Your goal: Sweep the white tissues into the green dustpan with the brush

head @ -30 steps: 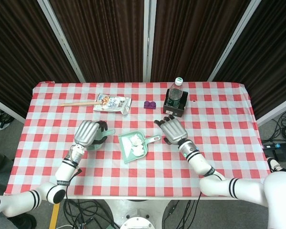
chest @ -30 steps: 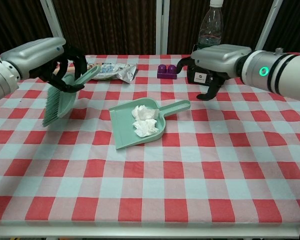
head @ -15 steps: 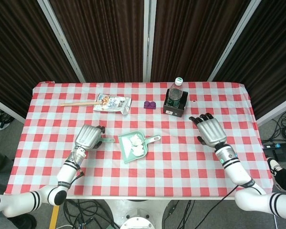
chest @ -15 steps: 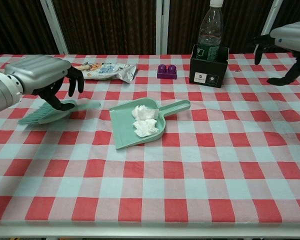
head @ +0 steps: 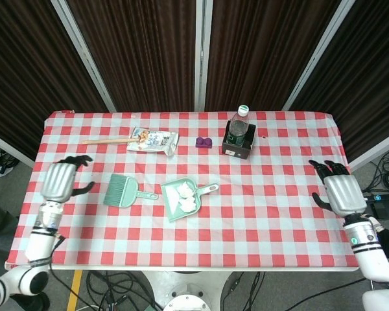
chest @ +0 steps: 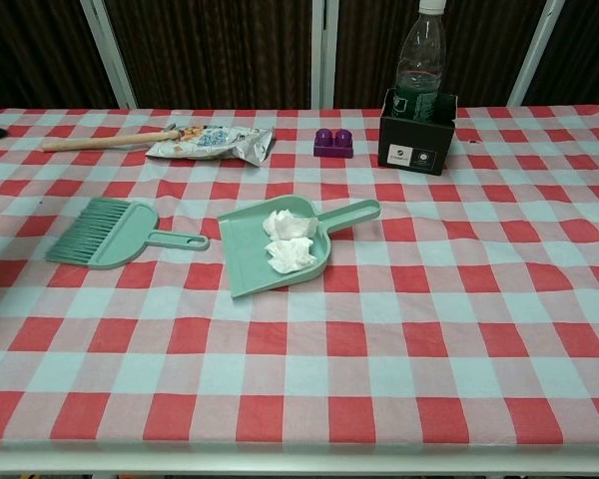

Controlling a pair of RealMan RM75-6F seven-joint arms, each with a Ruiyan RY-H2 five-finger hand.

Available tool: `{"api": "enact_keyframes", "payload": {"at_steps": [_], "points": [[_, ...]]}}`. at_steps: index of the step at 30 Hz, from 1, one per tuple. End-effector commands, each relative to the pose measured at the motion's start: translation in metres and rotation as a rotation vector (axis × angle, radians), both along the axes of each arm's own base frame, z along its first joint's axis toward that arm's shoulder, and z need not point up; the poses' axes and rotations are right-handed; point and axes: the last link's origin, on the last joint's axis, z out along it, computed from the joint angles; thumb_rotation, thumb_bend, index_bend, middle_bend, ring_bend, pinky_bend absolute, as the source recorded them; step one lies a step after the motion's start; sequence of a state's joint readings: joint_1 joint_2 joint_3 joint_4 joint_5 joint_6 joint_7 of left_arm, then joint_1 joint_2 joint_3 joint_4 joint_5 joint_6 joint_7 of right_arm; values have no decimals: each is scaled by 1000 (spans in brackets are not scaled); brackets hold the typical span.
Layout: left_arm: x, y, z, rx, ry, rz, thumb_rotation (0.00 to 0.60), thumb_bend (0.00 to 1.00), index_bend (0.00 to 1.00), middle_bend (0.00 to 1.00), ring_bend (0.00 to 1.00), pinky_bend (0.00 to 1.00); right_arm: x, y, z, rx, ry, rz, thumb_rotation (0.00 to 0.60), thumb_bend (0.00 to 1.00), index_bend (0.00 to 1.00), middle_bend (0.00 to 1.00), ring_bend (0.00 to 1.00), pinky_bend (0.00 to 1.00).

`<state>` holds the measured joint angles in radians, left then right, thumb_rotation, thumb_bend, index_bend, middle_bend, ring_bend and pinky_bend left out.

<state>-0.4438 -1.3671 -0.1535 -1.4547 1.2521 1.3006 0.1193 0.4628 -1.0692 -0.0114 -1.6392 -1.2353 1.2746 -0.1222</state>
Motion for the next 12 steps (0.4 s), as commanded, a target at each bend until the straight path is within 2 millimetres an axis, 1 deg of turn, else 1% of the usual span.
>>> {"api": "enact_keyframes", "payload": {"at_steps": [1,3,6,9,12], "points": [[-40,-34,32,78,146,56,600,200,310,322,249,327,-23,32,21,-69,-88,-36,600,272,29,147,30,94],[-53,-53,44,109,159,98,600,202,309,316,236,304,-31,47,26,-91,-128,-35,600,272,16,136,20,77],[-65,-80,56,128,171,158,600,202,309,315,233,301,-39,66,28,-129,-137,-28,600,277,15,136,20,71],[-68,-104,60,117,160,207,600,202,309,315,233,299,-43,85,25,-146,-160,-29,600,282,15,139,19,68],[-63,-121,58,112,142,221,600,202,309,315,233,297,-45,97,23,-164,-181,-33,600,287,14,153,19,67]]}}
